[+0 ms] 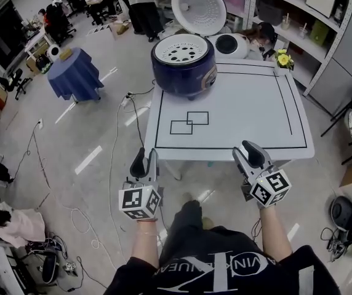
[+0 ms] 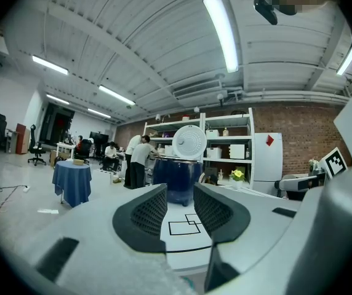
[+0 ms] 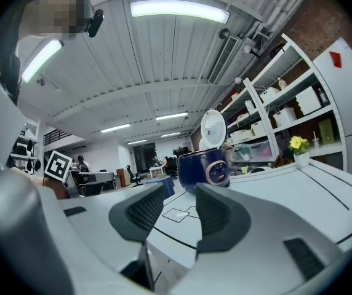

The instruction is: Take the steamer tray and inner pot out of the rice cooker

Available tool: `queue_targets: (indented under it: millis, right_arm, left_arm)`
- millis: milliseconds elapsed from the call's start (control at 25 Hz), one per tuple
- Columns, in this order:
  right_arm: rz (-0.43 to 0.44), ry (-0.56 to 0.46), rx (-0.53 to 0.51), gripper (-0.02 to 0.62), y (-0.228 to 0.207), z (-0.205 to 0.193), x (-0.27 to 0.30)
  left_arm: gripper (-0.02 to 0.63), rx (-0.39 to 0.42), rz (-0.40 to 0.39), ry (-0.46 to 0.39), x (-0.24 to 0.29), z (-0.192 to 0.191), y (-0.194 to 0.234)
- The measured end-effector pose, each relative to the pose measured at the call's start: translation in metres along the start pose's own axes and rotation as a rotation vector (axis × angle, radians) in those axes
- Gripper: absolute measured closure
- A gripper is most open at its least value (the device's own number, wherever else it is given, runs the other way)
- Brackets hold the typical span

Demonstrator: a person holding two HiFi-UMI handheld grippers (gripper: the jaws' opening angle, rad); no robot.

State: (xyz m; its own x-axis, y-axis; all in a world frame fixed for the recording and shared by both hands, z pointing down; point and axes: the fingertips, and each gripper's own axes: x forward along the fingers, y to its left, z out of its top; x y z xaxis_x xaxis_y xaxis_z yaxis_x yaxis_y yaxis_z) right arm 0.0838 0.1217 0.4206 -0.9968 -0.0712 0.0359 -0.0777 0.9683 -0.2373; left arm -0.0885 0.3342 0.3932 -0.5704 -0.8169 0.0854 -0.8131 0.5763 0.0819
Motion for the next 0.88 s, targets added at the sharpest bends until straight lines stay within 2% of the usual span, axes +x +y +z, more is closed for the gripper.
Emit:
queue_targets:
  millis: [880]
  right_arm:
    - [-0.07,-0.02,0.003,0.453,-0.075,0.042,0.151]
  left_arm:
    - [0.499,-0.001,-0.104,-0.001,0.187,0.037,0.054]
